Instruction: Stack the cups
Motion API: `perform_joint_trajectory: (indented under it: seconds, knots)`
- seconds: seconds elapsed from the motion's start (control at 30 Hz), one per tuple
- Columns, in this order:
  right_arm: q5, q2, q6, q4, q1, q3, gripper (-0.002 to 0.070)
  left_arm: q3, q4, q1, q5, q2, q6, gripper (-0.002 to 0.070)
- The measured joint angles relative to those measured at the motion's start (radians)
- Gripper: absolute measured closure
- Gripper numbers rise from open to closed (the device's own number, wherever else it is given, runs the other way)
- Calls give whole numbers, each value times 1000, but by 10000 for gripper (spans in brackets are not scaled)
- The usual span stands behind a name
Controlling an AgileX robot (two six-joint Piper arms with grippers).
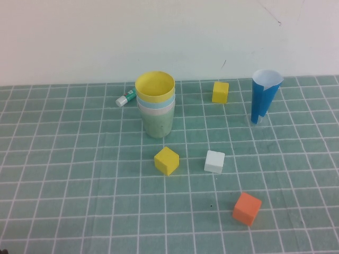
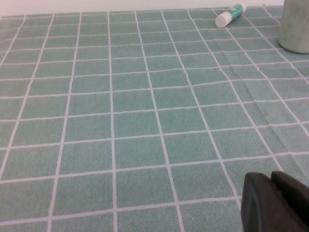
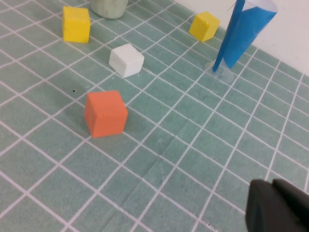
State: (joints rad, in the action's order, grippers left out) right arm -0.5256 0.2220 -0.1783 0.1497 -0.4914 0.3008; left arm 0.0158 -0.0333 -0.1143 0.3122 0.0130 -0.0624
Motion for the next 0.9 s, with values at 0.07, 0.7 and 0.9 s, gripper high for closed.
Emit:
perform_joint_trajectory:
  seconds: [0.07,0.7,0.9]
  knots:
    - [0,0,0,0,0,0,678,0,0,0,0,0,0,676]
    - [-50,-58,24,-40,206,0,678,0,2,0,0,0,0,676]
    - [-79,-127,28,-75,441,0,678,0,2,0,0,0,0,676]
